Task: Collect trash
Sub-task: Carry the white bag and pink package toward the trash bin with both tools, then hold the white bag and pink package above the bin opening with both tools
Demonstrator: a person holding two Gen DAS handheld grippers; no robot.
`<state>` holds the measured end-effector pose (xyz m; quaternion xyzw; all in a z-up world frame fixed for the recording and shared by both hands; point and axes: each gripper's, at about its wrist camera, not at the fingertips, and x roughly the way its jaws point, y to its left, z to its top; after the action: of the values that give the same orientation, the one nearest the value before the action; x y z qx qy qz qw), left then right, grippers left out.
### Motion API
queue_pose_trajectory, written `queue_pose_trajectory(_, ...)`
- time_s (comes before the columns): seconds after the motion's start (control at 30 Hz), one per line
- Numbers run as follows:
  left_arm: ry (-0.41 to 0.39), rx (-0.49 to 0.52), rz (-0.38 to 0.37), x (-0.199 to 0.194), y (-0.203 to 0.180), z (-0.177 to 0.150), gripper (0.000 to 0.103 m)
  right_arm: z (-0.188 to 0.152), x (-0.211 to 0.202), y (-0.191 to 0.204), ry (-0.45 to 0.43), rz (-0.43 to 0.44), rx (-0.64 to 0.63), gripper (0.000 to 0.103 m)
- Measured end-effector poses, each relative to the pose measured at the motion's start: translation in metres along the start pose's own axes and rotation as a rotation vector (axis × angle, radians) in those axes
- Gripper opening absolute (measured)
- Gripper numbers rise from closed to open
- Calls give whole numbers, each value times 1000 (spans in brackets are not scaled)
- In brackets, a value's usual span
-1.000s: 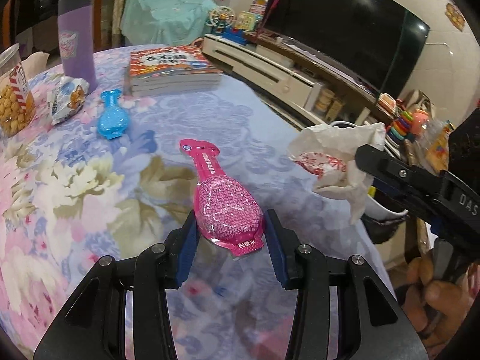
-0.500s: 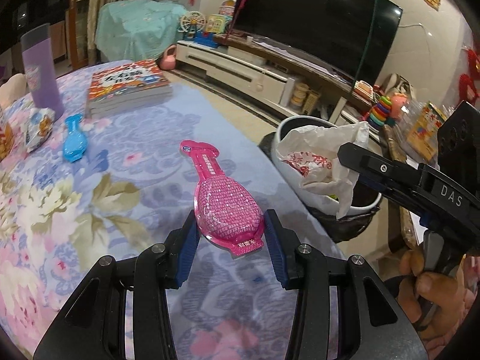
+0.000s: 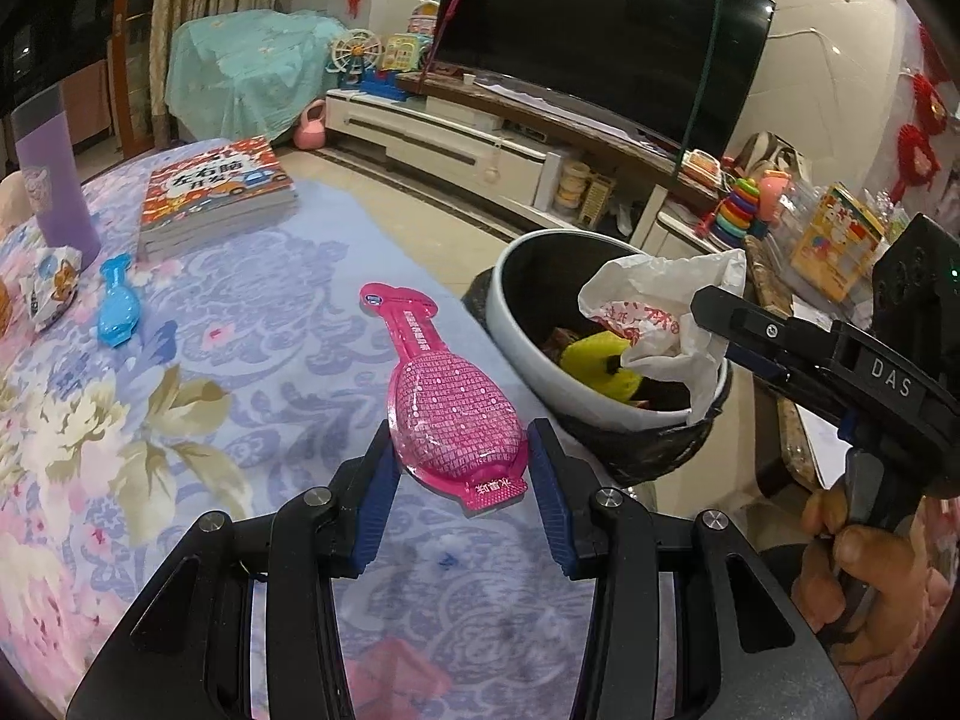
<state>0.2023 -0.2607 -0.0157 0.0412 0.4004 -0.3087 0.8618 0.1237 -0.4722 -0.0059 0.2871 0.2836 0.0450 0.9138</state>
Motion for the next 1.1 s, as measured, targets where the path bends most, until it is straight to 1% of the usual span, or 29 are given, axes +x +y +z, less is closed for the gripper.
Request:
queue_pose_trajectory(0.4, -2, 59, -36, 2, -39, 4, 41, 6, -21, -21, -39, -25, 27, 44)
queue_pose_trajectory(1.1, -3, 126, -54, 9, -74, 15, 41, 8, -32, -30, -67, -42, 42, 44)
